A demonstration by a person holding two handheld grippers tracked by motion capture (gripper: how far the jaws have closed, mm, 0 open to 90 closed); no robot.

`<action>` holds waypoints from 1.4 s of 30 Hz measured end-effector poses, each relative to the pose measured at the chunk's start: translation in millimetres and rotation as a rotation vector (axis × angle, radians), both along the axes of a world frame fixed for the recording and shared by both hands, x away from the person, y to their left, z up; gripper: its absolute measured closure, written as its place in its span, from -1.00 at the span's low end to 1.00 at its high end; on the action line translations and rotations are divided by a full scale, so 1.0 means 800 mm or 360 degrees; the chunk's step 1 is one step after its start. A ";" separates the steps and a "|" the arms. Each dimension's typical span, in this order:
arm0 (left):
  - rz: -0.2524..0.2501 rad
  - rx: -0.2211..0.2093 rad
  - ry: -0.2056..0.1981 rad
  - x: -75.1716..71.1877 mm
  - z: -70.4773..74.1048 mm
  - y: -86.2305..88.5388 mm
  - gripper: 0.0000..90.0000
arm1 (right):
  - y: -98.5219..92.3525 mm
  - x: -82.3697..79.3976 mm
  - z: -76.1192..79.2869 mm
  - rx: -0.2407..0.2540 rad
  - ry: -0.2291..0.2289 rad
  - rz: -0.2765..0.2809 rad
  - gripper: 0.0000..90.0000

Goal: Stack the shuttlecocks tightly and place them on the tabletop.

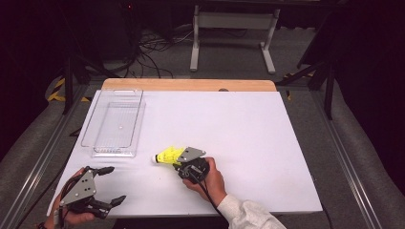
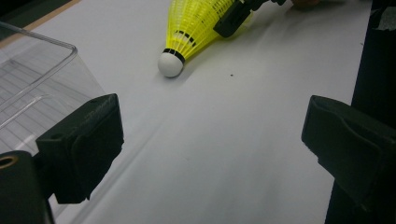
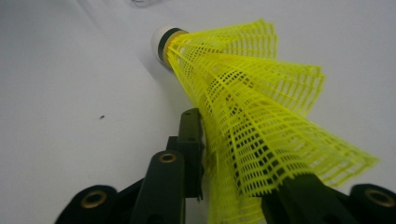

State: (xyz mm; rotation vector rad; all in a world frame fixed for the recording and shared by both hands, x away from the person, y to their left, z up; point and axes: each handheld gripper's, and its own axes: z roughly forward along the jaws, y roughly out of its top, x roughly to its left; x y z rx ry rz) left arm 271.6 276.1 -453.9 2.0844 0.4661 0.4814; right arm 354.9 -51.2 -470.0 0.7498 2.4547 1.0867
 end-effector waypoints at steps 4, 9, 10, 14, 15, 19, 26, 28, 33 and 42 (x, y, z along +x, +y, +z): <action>0.0002 0.0006 0.0000 -0.002 0.000 0.000 -0.85 | 0.003 -0.002 0.001 -0.0026 -0.0017 0.0018 0.85; 0.0014 -0.0001 -0.0003 -0.004 0.001 0.002 -0.85 | 0.003 -0.001 0.002 -0.0033 -0.0028 0.0030 0.90; 0.0011 0.0006 -0.0006 -0.004 0.001 0.002 -0.85 | 0.003 -0.001 0.002 -0.0029 -0.0027 0.0028 0.91; 0.0021 -0.0003 0.0001 -0.005 0.000 0.003 -0.85 | 0.005 -0.002 0.002 -0.0029 -0.0028 0.0041 0.92; 0.0023 -0.0009 0.0002 -0.005 0.000 0.004 -0.85 | 0.005 -0.002 0.002 -0.0029 -0.0028 0.0041 0.92; 0.0024 -0.0002 0.0002 -0.005 0.000 0.004 -0.85 | 0.005 -0.001 0.003 -0.0023 -0.0025 0.0055 0.93; 0.0027 -0.0003 -0.0006 -0.007 0.001 0.006 -0.85 | 0.004 -0.001 0.003 -0.0014 -0.0024 0.0059 0.95; 0.0029 -0.0002 -0.0007 -0.007 0.001 0.005 -0.85 | 0.003 -0.001 0.003 -0.0010 -0.0027 0.0061 0.95; 0.0030 -0.0006 -0.0010 -0.007 0.002 0.006 -0.85 | 0.001 0.000 0.006 0.0009 -0.0034 0.0061 0.95; 0.0029 -0.0015 -0.0007 -0.005 0.001 0.006 -0.85 | -0.002 0.001 0.009 0.0019 -0.0048 0.0064 0.95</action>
